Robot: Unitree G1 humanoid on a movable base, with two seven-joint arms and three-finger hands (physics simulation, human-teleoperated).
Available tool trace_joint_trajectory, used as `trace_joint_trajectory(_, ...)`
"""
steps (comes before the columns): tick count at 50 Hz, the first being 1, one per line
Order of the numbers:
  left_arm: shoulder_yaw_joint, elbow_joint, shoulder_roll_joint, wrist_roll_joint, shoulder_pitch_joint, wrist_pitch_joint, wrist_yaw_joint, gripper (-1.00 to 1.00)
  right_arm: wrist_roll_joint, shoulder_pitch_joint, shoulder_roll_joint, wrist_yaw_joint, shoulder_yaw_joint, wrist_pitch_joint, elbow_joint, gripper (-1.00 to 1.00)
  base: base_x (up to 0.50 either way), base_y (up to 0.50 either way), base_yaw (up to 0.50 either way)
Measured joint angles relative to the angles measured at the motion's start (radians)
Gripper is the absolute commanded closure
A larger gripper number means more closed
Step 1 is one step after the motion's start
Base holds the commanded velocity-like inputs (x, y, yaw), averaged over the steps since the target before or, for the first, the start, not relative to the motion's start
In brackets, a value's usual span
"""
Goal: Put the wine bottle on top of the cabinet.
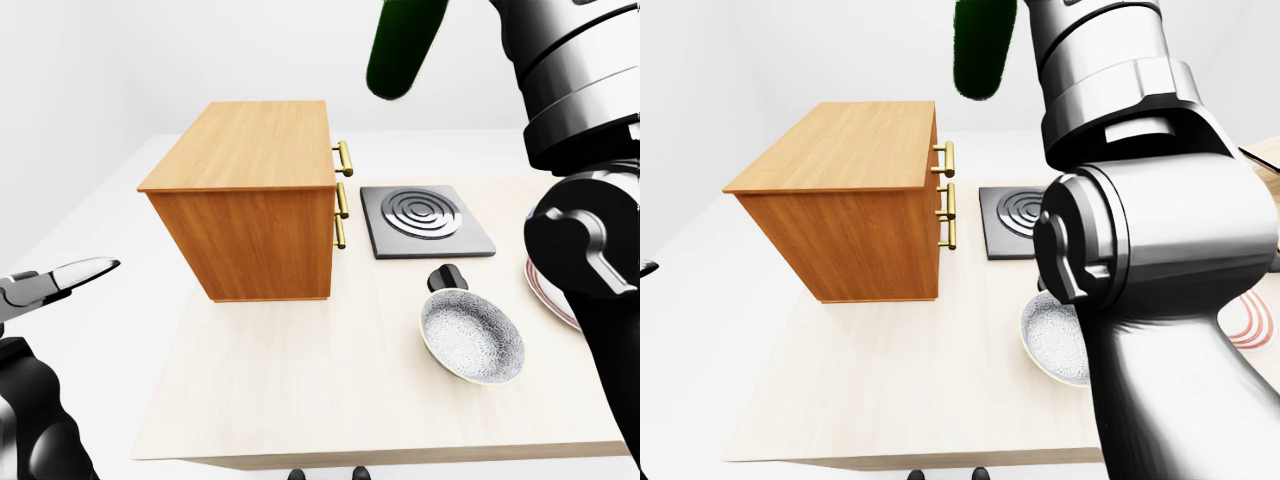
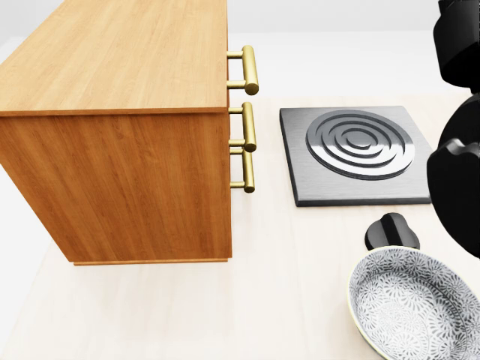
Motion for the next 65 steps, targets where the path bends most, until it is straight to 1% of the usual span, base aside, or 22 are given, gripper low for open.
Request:
trace_joint_trajectory(20, -0.006, 0.009, 0.001, 0.003, 0.000, 0.000, 0.002, -1.00, 0.072, -0.079, 0.027, 0.047, -0.038, 0.000, 0.019, 1.00, 0.00, 0.00, 0.00)
trace_joint_trajectory(33, -0.008, 0.008, 0.001, 0.004, -0.002, 0.000, 0.004, -1.00, 0.172, -0.084, 0.027, 0.045, -0.065, 0.000, 0.019, 1.00, 0.00, 0.00, 0.00)
trace_joint_trajectory(34, -0.009, 0.008, 0.001, 0.005, -0.001, 0.000, 0.004, -1.00, 0.180, -0.084, 0.027, 0.044, -0.069, 0.000, 0.019, 0.98, 0.00, 0.00, 0.00)
trace_joint_trajectory(50, -0.013, 0.011, -0.001, 0.011, 0.000, 0.000, 0.002, -1.00, 0.285, -0.084, 0.020, 0.009, -0.079, 0.000, 0.025, 0.96, 0.00, 0.00, 0.00)
trace_joint_trajectory(53, -0.014, 0.011, -0.002, 0.011, 0.000, 0.000, 0.002, -1.00, 0.295, -0.086, 0.019, -0.001, -0.080, 0.000, 0.026, 0.96, 0.00, 0.00, 0.00)
trace_joint_trajectory(65, -0.016, 0.011, -0.004, 0.015, 0.001, 0.000, 0.000, -1.00, 0.301, -0.092, 0.018, 0.028, -0.071, 0.000, 0.027, 0.95, 0.00, 0.00, 0.00)
